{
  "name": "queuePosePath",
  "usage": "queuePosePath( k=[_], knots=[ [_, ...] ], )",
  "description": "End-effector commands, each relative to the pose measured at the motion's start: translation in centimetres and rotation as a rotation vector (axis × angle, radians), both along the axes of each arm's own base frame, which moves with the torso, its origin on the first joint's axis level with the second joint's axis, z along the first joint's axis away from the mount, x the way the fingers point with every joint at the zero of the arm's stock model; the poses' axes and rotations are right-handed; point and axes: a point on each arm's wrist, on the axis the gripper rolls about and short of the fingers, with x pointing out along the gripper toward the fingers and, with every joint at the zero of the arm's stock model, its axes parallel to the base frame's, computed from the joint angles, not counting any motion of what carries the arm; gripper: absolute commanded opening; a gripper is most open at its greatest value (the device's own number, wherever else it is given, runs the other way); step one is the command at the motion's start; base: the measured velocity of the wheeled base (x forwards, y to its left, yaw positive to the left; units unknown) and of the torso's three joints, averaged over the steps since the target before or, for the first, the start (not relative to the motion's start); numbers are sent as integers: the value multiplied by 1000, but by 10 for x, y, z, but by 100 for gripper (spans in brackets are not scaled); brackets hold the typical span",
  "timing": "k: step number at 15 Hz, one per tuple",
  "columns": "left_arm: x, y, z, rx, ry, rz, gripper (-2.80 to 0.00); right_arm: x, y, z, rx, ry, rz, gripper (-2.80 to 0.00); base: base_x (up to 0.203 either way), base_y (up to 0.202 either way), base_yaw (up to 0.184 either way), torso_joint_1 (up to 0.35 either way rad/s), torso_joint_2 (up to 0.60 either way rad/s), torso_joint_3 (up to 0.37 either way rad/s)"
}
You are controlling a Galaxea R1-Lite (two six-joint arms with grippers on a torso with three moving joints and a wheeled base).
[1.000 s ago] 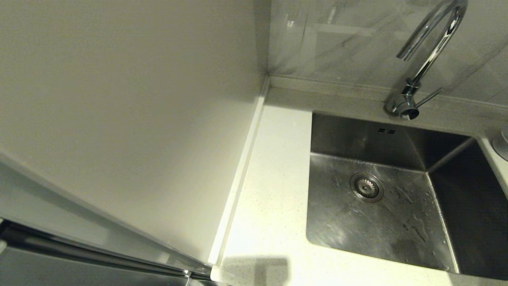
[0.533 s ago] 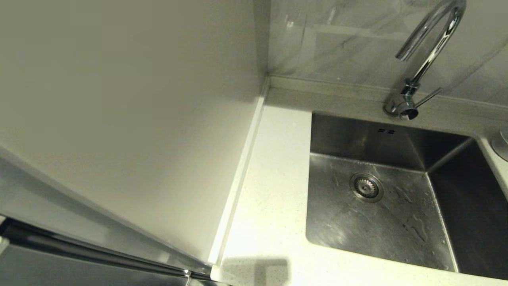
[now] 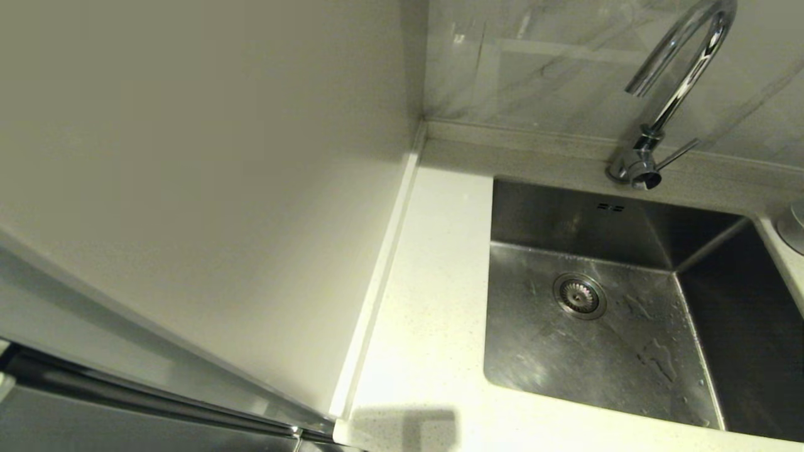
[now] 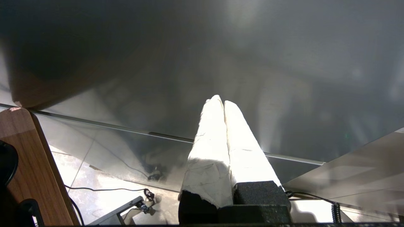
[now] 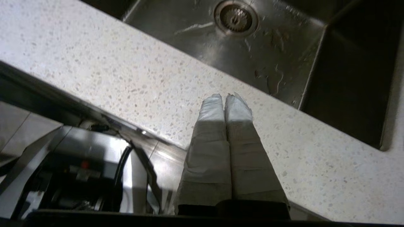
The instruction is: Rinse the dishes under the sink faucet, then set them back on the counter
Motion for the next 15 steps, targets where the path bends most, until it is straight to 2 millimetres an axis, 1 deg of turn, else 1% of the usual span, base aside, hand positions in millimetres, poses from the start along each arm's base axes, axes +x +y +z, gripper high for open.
queuePosePath(
  k=[1, 5, 15],
  knots=[
    [0, 0, -1, 0, 3, 0, -280, -8, 0, -3, 18, -113, -7, -280, 0, 0, 0, 0, 0, 0],
    [0, 0, -1, 0, 3, 0, -280, -6, 0, -6, 138, -99, -39, -280, 0, 0, 0, 0, 0, 0],
    [0, 0, -1, 0, 3, 0, -280, -6, 0, -6, 147, -98, -46, -280, 0, 0, 0, 0, 0, 0]
  ],
)
